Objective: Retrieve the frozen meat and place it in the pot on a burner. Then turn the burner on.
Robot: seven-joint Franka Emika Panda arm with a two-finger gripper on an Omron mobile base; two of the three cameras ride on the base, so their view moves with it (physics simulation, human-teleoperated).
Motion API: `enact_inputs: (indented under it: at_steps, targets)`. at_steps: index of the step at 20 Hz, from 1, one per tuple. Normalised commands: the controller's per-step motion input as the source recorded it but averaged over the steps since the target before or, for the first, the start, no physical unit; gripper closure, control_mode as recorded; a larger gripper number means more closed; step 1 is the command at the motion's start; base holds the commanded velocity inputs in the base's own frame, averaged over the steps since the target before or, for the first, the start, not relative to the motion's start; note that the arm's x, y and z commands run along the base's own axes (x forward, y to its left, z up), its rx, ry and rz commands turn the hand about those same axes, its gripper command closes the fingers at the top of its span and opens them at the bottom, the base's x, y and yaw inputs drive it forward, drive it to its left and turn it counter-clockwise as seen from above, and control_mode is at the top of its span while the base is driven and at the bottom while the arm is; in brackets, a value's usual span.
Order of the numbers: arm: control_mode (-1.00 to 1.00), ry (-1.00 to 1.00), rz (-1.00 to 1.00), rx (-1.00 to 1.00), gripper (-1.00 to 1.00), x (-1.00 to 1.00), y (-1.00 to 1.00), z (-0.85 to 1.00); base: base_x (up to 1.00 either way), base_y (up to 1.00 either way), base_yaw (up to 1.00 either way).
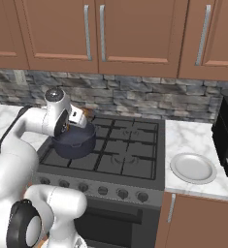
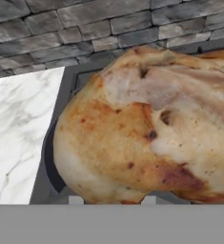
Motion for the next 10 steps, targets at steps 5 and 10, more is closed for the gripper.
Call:
enact_inputs:
  at_steps: [5, 10]
  targets:
    - [-1.00, 0.00, 0.00, -0.01, 1.00, 0.01, 0.02, -0.35, 0.00, 0.00, 0.00]
    - [-1.00, 0.14, 0.00, -0.01, 1.00, 0.32, 0.22, -0.27, 0.00, 0.00, 0.00]
